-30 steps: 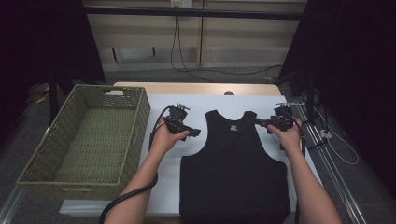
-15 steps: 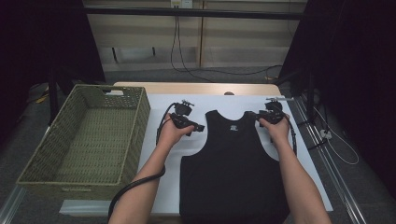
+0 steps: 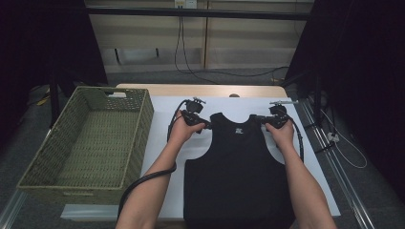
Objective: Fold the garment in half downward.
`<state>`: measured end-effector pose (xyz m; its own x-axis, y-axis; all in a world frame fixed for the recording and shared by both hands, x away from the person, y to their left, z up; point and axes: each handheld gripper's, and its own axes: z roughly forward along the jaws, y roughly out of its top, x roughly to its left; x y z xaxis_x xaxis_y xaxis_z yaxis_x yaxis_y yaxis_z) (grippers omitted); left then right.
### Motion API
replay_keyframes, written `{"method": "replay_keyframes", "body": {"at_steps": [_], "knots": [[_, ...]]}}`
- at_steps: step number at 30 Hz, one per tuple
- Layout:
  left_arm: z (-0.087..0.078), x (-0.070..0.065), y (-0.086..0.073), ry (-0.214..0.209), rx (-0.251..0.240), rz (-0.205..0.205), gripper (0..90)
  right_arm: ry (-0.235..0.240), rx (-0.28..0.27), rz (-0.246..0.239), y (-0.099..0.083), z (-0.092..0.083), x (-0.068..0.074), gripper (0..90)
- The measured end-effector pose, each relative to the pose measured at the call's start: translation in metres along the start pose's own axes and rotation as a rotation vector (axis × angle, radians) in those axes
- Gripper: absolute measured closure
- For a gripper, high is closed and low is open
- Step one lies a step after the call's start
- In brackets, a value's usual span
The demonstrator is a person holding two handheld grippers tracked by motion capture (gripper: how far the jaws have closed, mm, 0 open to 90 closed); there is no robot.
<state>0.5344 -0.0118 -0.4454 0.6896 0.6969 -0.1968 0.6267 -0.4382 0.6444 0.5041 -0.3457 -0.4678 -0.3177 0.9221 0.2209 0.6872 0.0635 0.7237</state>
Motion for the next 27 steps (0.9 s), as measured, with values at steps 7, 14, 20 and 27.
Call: {"method": "replay_keyframes", "body": {"at_steps": [7,14,20,27], "knots": [[0.013,0.003,0.009,0.013,-0.01,0.019,16.5,-0.002,0.012,-0.001,-0.001,0.0,0.005,83.6],[0.029,0.006,0.016,0.019,-0.038,0.063,26.2,-0.019,0.015,-0.003,-0.002,0.0,0.008,83.4],[0.036,0.002,0.017,0.014,-0.048,0.08,41.0,-0.033,-0.005,0.008,-0.005,0.0,0.01,83.5],[0.025,-0.008,0.017,-0.068,-0.032,0.029,86.8,-0.014,0.004,0.004,-0.004,-0.006,0.014,84.0]]}}
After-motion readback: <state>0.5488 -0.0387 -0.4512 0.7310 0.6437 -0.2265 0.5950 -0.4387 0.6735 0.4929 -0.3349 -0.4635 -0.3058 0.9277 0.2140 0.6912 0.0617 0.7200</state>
